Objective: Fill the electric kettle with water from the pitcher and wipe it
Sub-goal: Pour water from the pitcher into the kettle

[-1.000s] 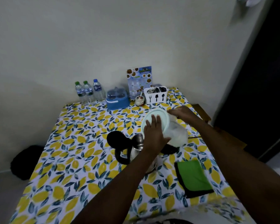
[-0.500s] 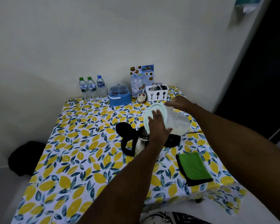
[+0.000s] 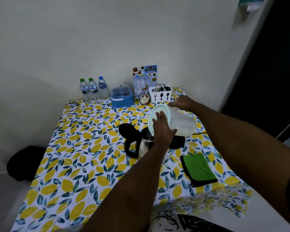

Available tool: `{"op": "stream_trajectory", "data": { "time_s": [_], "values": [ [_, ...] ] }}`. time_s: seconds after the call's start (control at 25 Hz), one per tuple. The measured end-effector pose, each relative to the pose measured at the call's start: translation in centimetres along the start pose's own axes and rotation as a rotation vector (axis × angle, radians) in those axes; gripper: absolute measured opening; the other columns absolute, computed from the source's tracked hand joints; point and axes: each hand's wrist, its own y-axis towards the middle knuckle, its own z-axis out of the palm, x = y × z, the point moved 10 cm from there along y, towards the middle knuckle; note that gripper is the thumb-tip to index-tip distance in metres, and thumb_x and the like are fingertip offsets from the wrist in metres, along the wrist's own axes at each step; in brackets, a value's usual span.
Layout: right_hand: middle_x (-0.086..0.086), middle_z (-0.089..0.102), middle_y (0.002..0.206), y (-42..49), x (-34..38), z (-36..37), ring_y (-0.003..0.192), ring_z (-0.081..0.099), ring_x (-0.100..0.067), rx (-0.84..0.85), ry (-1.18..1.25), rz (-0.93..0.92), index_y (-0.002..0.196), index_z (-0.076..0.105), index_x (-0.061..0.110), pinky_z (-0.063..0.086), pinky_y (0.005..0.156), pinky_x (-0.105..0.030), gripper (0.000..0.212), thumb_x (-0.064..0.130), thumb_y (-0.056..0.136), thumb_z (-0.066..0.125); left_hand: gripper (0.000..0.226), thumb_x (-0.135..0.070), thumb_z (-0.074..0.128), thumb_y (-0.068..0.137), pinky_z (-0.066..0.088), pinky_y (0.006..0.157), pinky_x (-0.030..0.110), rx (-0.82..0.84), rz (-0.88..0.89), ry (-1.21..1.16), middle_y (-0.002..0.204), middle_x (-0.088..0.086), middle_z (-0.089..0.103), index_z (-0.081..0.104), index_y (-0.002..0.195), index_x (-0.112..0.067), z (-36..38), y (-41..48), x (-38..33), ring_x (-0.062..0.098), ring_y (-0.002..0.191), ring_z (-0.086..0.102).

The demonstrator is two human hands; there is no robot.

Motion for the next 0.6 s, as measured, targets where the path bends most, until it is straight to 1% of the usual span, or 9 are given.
{"op": "stream_trajectory", "data": {
  "time_s": [0.2, 0.28, 0.36, 0.44, 0.48, 0.56, 0.6],
  "values": [
    [0.006, 0.05, 0.06, -0.52, 0.87, 0.06, 0.059, 0.048, -0.01, 0.003, -0.016, -0.004, 0.055, 0.05, 0.026, 0.036, 0.055, -0.028, 0.035, 0.033, 0.084, 0.07, 0.107, -0.029, 0.075, 0.079, 0.011, 0.12, 0.049, 0.003, -0.019, -0.017, 0.162, 0.016, 0.001, -0.001, 0.151, -0.009, -0.26, -0.17, 0.28, 0.044, 0.147, 0.004],
    [0.001, 0.055, 0.062, -0.33, 0.78, 0.02, 0.061, 0.053, -0.014, 0.009, -0.026, 0.021, 0.058, 0.057, 0.018, 0.039, 0.058, -0.029, 0.034, 0.038, 0.081, 0.071, 0.107, -0.029, 0.075, 0.078, 0.011, 0.12, 0.048, 0.001, -0.026, -0.027, 0.162, 0.016, 0.001, 0.0, 0.151, -0.009, -0.41, -0.08, 0.28, 0.044, 0.147, 0.003],
    [-0.004, 0.059, 0.065, 0.02, 0.51, -0.05, 0.068, 0.058, -0.02, 0.006, -0.038, 0.034, 0.062, 0.062, 0.009, 0.041, 0.064, -0.031, 0.039, 0.043, 0.077, 0.071, 0.107, -0.028, 0.076, 0.078, 0.012, 0.12, 0.048, -0.003, -0.02, -0.032, 0.162, 0.016, 0.002, 0.0, 0.151, -0.009, -0.65, 0.01, 0.13, 0.044, 0.147, 0.004],
    [-0.005, 0.056, 0.063, -0.05, 0.69, -0.15, 0.07, 0.056, -0.021, 0.006, -0.033, 0.026, 0.057, 0.057, 0.012, 0.04, 0.066, -0.032, 0.039, 0.042, 0.078, 0.071, 0.106, -0.027, 0.075, 0.079, 0.013, 0.12, 0.048, -0.006, -0.013, -0.034, 0.163, 0.015, 0.002, 0.0, 0.151, -0.009, -0.82, 0.06, 0.01, 0.043, 0.147, 0.004],
    [-0.006, 0.057, 0.065, -0.15, 0.81, -0.19, 0.071, 0.056, -0.022, 0.003, -0.036, 0.024, 0.058, 0.057, 0.012, 0.04, 0.066, -0.032, 0.039, 0.042, 0.078, 0.071, 0.106, -0.027, 0.075, 0.079, 0.013, 0.119, 0.048, -0.005, -0.01, -0.035, 0.163, 0.015, 0.002, 0.0, 0.151, -0.009, -0.85, 0.04, -0.05, 0.043, 0.147, 0.004],
    [-0.009, 0.061, 0.073, -0.24, 0.94, -0.27, 0.073, 0.057, -0.022, -0.003, -0.035, 0.026, 0.067, 0.063, 0.01, 0.04, 0.067, -0.033, 0.037, 0.044, 0.078, 0.071, 0.106, -0.027, 0.075, 0.079, 0.014, 0.119, 0.048, -0.007, -0.007, -0.035, 0.163, 0.015, 0.002, 0.0, 0.151, -0.009, -0.92, -0.04, -0.07, 0.043, 0.147, 0.005],
    [-0.009, 0.061, 0.073, -0.23, 0.94, -0.23, 0.073, 0.057, -0.021, -0.003, -0.039, 0.026, 0.067, 0.063, 0.009, 0.04, 0.068, -0.032, 0.038, 0.045, 0.077, 0.071, 0.106, -0.027, 0.075, 0.078, 0.014, 0.119, 0.048, -0.009, -0.006, -0.03, 0.163, 0.015, 0.002, 0.0, 0.151, -0.009, -0.96, -0.02, -0.02, 0.043, 0.147, 0.005]
  ]
}}
